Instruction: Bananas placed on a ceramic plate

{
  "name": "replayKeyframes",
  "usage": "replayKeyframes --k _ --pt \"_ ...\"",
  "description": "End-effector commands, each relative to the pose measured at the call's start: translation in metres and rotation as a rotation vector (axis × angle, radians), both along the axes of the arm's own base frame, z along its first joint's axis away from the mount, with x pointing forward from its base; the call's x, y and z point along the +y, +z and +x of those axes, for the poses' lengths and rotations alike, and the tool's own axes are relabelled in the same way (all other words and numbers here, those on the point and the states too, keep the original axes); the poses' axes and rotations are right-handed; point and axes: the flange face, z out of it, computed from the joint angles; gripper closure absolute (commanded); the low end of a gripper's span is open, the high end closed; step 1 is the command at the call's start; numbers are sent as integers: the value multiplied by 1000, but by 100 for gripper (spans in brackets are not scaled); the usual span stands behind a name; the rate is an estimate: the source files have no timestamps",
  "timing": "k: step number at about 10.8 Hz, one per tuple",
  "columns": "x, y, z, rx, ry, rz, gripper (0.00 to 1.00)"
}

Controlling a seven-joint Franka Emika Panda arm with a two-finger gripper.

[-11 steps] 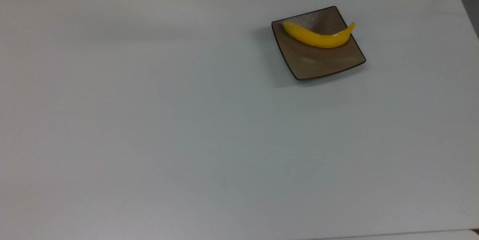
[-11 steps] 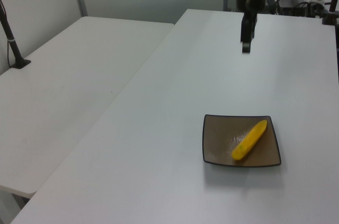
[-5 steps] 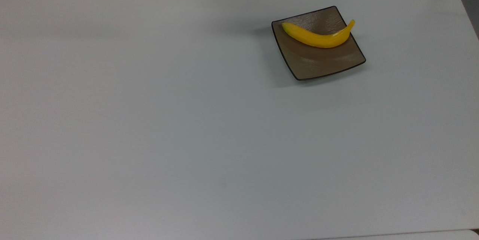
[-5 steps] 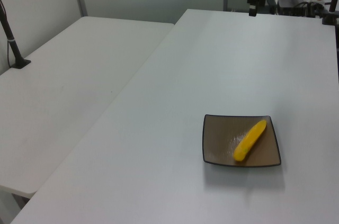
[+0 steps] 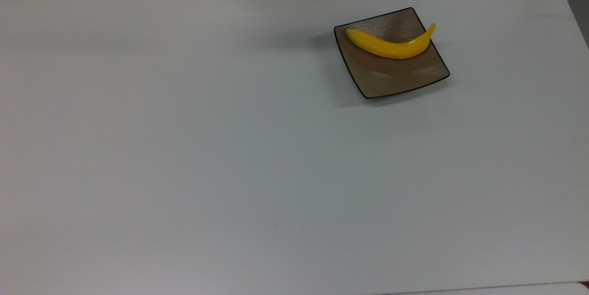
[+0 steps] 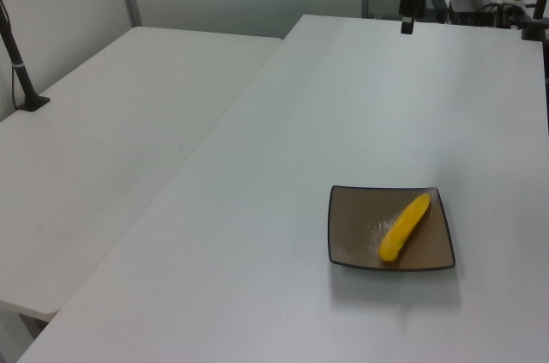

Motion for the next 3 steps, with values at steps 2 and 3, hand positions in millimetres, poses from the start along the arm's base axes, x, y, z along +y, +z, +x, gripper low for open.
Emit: replayKeyframes --k 2,3 --pt "0 -3 0 -14 16 20 0" --pt "0 -4 -1 -11 16 20 0"
